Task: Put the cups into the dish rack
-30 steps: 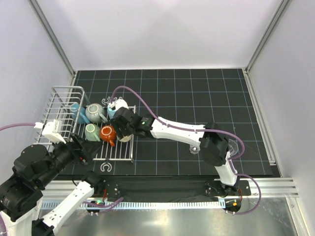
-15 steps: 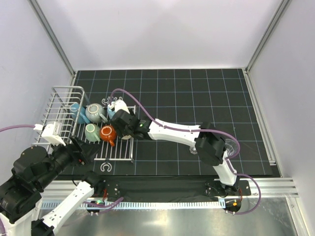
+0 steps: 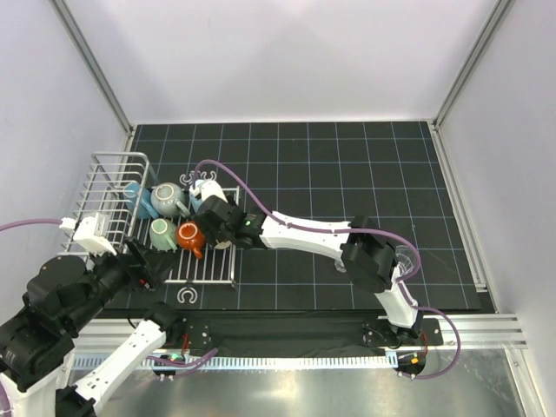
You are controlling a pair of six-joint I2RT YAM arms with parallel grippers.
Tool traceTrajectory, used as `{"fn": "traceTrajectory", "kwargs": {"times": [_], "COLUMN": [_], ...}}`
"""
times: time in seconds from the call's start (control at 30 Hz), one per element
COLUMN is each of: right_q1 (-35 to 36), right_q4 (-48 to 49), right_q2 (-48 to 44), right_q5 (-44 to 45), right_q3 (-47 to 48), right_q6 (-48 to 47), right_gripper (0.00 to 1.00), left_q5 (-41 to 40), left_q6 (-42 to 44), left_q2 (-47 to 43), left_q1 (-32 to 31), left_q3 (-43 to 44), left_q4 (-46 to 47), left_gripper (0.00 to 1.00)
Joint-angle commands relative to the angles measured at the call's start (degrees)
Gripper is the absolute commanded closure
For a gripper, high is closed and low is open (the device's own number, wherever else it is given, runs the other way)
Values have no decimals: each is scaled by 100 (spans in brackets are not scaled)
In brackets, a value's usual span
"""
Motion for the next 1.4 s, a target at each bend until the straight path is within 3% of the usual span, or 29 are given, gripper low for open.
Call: {"fn": "traceTrajectory", "kwargs": {"times": [0.0,0.13,0.17,0.43,0.63,0.73,0.83,0.9,1.07,1.2,1.37], "right_q1": [76,85,85,41,-187,-565,-1223,-1654,-1971,-3014,-3763], "right_q4": [28,-104,-157,-622,-2045,-2801,-3172,-3312,-4066,-4964,-5281], "right_q2": [-71,-300,-413,-1511,-2548,-3162,-3935,-4332,-5467,-5819,-6433], "right_q5": [-95,-218,-210,-52,651,661,100,-321,290,178,19], "right_q3": [63,63,71,-34,-95,-611,-1175,-1729,-2327,-2433,-2960], "right_q6": [-73,-161,-170,-92,460,978,1235,1315,1831,2377,2677], "right_gripper": [27,17,3,2,0,0,0,0,0,0,1], "left_q5": [-116,-151,-194,-423,-38,331,324,105,-1028,-1144,-1049], "left_q6": [-45,-54,-54,-106,-159,-308,-432,-362,-326,-327,245], "left_q2": [274,424,476,986,1873,2373,2900,3261,4955,5766,7023], "left_q1": [-2,-2,-2,-2,-2,-2,-89,-543,-1899,-2426,-3244], "left_q3": [209,263,245,324,158,-9,-98,-28,805,1027,1641], "left_q4": [113,289,350,956,1422,1756,2081,2152,1845,2064,2109], "left_gripper": [21,21,21,22,27,28,28,26,22,26,28]}}
